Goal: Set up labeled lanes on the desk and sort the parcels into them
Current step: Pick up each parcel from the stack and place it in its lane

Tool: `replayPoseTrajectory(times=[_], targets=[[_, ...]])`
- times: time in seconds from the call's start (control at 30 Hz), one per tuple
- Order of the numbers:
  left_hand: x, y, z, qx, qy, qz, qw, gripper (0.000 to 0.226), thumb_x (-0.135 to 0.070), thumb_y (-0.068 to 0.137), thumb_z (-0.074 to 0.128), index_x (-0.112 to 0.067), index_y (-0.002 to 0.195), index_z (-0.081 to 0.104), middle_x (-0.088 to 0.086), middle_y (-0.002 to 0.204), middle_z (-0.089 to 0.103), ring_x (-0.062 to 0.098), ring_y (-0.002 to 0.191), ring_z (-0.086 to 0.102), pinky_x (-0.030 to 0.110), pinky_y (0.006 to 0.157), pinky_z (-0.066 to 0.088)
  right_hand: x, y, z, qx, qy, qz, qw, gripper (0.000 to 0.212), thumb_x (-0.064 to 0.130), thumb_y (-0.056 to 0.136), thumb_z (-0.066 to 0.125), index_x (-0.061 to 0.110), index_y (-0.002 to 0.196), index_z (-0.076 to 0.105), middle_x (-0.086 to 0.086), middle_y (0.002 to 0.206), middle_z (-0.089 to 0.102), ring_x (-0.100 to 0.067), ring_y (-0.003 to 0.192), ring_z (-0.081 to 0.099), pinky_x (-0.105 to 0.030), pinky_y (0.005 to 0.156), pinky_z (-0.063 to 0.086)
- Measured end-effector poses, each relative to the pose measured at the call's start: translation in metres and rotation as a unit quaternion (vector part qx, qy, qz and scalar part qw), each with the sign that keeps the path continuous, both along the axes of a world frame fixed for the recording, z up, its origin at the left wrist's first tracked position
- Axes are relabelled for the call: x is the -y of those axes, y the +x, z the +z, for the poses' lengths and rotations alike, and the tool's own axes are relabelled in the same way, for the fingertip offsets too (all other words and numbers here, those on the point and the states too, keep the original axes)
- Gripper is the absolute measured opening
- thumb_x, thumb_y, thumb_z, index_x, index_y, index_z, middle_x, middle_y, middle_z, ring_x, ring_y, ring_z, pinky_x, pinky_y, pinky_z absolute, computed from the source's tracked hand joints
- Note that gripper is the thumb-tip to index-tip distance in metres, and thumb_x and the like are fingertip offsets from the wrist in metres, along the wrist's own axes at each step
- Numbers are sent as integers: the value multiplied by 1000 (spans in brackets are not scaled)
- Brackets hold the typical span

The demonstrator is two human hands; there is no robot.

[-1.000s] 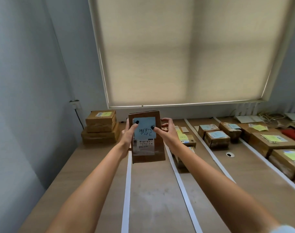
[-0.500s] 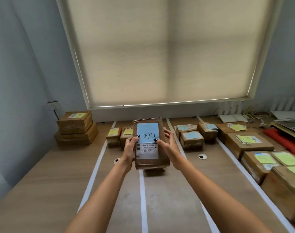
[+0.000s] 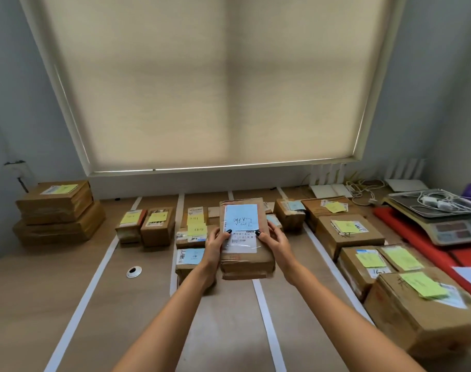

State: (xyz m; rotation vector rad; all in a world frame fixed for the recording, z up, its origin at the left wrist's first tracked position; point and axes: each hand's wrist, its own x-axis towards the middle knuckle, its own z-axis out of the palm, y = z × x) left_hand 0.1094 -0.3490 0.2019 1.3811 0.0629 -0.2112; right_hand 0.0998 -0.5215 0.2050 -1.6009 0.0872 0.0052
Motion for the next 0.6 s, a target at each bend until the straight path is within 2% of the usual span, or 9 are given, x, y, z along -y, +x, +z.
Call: replayPoseTrajectory(times=[0.07, 0.13, 0.27, 0.37, 0.53, 0.6], targets=[[19, 8, -8, -10, 13, -6, 1000, 54, -34, 92, 51, -17, 140, 31, 11, 124, 60, 27, 106, 64, 40, 90, 54, 19, 5, -9, -15, -11, -28, 999, 67, 45, 84, 62, 26, 141, 34, -5, 136, 44, -23, 113, 55, -26, 77, 53], [38, 14, -17, -19, 20, -17, 999, 55, -33, 94, 50, -19, 142, 28, 9, 126, 58, 24, 106, 63, 35, 87, 55, 38, 10, -21, -31, -8, -43, 999, 59, 40, 87, 60, 21, 139, 37, -6, 132, 48, -22, 111, 55, -23, 74, 51], [76, 27, -40, -34, 42, -15, 998, 50, -28, 97, 46, -25, 142, 25, 8, 131, 51, 19, 105, 60, 31, 84, 54, 77, 28, -51, -67, 12, -40, 997, 53, 34, 89, 59, 16, 135, 40, -7, 125, 55, -22, 108, 57, -30, 83, 52], [103, 43, -64, -62, 67, 16, 996, 47, -26, 97, 46, -25, 141, 30, 8, 133, 47, 17, 106, 59, 27, 79, 55, 104, 47, -76, -101, 26, -32, 994, 50, 31, 90, 58, 17, 135, 41, -6, 123, 57, -22, 107, 58, -33, 85, 52], [145, 73, -98, -99, 75, 35, 992, 40, -18, 98, 44, -26, 136, 35, 5, 127, 54, 12, 101, 61, 22, 72, 55, 135, 84, -113, -143, 24, -11, 989, 38, 24, 92, 56, 25, 128, 43, 0, 111, 61, -16, 98, 61, -25, 69, 51], [155, 85, -111, -113, 84, 43, 989, 42, -17, 98, 44, -26, 138, 34, 2, 124, 55, 11, 100, 61, 20, 70, 55, 144, 102, -129, -156, 20, -5, 988, 40, 21, 92, 56, 25, 130, 44, 0, 112, 61, -16, 98, 61, -25, 70, 51]])
